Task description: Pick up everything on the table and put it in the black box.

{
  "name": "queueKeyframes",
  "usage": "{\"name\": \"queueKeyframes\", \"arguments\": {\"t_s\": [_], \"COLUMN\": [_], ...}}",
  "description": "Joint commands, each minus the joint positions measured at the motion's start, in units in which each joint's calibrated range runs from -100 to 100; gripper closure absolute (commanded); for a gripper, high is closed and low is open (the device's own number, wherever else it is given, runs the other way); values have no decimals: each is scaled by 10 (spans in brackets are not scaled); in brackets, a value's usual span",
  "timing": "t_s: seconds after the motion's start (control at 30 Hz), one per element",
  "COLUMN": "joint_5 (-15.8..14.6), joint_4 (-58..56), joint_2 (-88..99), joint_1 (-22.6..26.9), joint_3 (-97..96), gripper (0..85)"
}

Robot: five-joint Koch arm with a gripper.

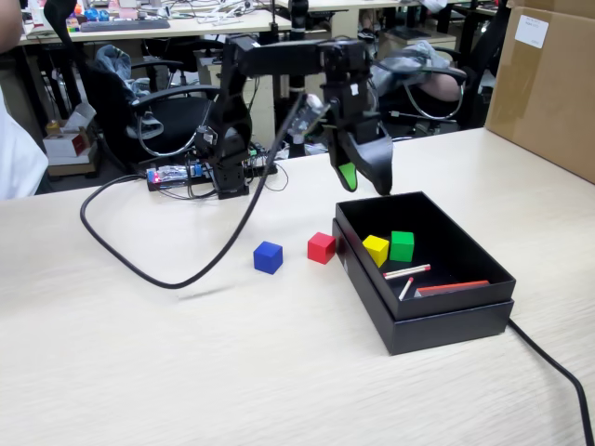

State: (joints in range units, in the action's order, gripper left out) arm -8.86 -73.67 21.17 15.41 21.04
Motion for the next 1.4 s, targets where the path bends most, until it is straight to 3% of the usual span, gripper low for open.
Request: {"name": "queueKeyframes", "arguments": {"t_s": [0.0,0.27,0.57,1.07,1.37], "joint_5": [4,36,54,60,68], "joint_4": [-8,-3,4,21,22], "joint_2": [130,230,124,-125,-180], "joint_1": [-19,-94,-137,-148,-150], "joint_3": [-31,-207,-227,-151,-138], "gripper": [402,363,359,360,380]}}
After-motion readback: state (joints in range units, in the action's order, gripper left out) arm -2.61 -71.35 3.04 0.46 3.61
